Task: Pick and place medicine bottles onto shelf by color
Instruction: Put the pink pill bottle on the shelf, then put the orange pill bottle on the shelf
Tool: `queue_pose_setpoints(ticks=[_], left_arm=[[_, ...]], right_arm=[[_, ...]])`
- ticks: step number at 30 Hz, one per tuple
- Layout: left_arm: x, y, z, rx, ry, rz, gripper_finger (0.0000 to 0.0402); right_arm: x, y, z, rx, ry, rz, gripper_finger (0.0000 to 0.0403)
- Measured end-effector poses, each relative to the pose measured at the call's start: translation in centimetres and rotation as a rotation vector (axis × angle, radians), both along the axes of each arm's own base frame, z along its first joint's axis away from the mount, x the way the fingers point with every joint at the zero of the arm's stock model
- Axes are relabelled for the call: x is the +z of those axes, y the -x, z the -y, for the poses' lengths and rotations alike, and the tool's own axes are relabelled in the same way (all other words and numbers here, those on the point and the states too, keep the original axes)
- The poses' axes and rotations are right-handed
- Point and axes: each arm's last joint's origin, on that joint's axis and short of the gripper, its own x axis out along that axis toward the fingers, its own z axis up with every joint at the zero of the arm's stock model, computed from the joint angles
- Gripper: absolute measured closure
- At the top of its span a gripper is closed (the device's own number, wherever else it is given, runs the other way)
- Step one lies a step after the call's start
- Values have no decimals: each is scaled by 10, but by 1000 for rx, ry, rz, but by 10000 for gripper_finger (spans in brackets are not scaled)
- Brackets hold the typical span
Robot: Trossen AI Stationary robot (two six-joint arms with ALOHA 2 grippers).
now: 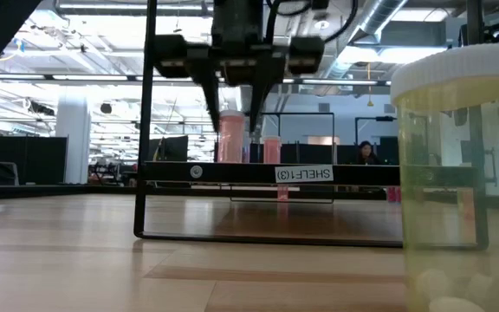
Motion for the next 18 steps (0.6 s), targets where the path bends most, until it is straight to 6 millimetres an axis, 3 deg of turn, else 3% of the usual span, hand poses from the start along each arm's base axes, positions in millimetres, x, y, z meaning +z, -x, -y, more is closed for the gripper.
queue_pose_setpoints(ticks=[11, 18], left_arm=[[61, 14, -1, -42, -30, -14, 272], [90, 29, 2, -282, -129, 88, 295]], right_arm=[[0, 0, 0, 0, 0, 0, 152], [0, 0, 0, 0, 0, 1, 152]])
